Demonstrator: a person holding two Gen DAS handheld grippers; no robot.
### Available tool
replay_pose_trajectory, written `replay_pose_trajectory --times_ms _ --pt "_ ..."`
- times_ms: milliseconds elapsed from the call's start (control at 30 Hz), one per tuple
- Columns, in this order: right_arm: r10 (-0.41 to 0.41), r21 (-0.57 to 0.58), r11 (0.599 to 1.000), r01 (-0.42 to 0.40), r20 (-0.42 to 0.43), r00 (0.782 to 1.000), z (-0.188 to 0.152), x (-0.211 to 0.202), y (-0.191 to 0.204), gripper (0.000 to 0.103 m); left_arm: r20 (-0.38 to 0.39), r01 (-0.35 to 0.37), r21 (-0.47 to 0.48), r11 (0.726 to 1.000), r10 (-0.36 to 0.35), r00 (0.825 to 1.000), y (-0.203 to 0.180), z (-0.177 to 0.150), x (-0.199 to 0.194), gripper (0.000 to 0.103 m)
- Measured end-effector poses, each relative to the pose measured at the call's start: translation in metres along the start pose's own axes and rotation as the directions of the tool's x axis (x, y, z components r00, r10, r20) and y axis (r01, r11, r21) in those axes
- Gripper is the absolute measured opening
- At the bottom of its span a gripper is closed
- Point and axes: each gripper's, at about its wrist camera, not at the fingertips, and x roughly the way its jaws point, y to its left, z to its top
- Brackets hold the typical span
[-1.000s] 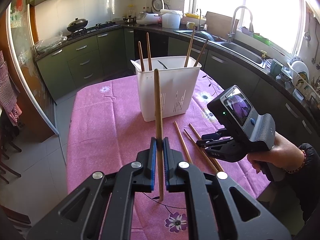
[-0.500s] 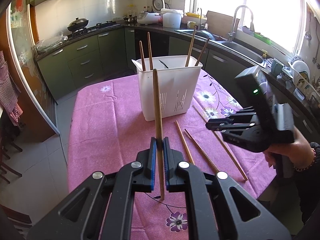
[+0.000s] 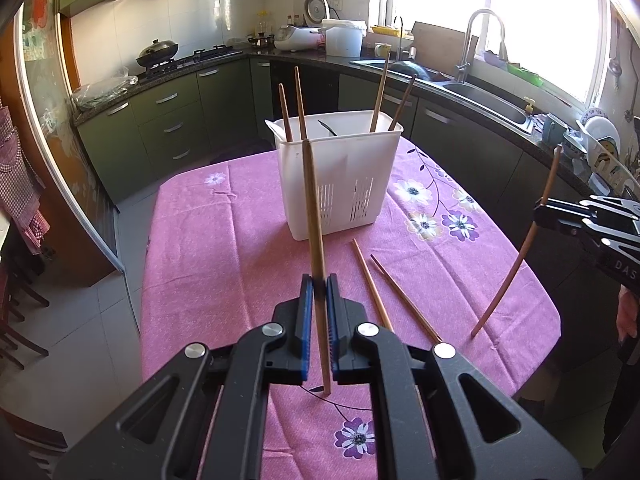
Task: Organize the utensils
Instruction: 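Carry both upright chopsticks over the white holder with both tools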
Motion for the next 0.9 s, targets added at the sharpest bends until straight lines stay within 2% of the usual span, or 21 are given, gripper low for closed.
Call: replay_pose_trajectory --times_ms 300,900 --pt "0.01 0.013 1.0 -0.011 0.015 1.0 -0.009 -0.011 -0.003 0.007 -0.009 0.019 -0.01 1.0 -0.019 1.0 0.001 0.0 -0.006 0.007" --pt "0.05 0.006 0.999 -0.051 0.066 0.997 0.026 -0.012 0.0 0.006 0.031 0.011 0.011 1.0 -0.011 0.999 -0.005 0.021 -0.017 0.007"
